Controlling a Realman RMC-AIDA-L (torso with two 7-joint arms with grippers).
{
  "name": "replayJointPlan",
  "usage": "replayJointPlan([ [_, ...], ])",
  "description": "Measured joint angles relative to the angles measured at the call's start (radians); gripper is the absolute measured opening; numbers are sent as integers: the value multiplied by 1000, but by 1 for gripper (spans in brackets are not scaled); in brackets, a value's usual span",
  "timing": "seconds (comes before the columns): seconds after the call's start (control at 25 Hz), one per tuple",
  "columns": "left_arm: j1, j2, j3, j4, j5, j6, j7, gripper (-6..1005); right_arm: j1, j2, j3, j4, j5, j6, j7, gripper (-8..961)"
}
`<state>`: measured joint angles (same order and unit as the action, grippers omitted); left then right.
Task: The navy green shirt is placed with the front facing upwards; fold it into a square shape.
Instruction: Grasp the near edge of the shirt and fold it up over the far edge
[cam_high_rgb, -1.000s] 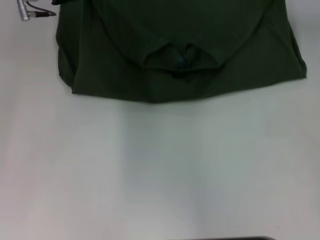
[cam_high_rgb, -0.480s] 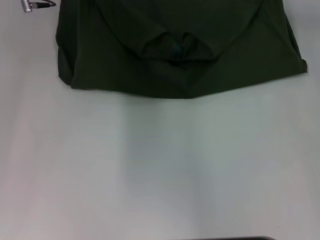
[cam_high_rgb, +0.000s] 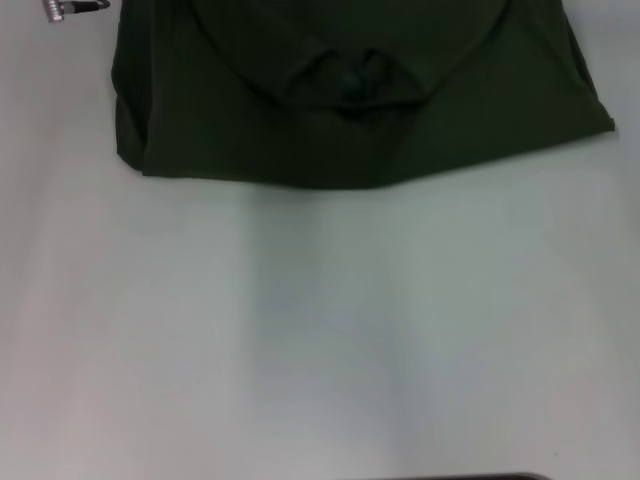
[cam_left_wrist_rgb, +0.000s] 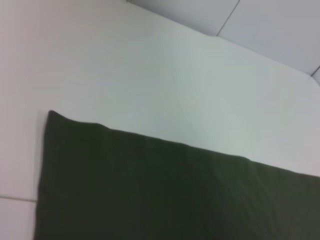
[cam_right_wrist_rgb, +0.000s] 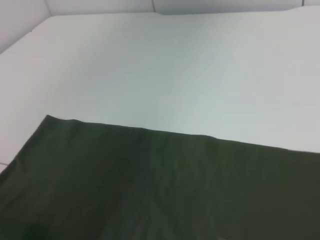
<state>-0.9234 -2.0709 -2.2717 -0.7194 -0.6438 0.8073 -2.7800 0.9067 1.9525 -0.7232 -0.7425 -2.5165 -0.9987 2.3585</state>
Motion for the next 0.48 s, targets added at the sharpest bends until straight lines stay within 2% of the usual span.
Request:
replayJointPlan([
  [0.32,1,-1,-2,-1,3,-56,-19,36,0,14,-39,-1,-2,98,1,25],
  [0.48,-4,-2,1,5,4,-71,-15,36,2,20,-51,-1,-2,122,-6,55],
])
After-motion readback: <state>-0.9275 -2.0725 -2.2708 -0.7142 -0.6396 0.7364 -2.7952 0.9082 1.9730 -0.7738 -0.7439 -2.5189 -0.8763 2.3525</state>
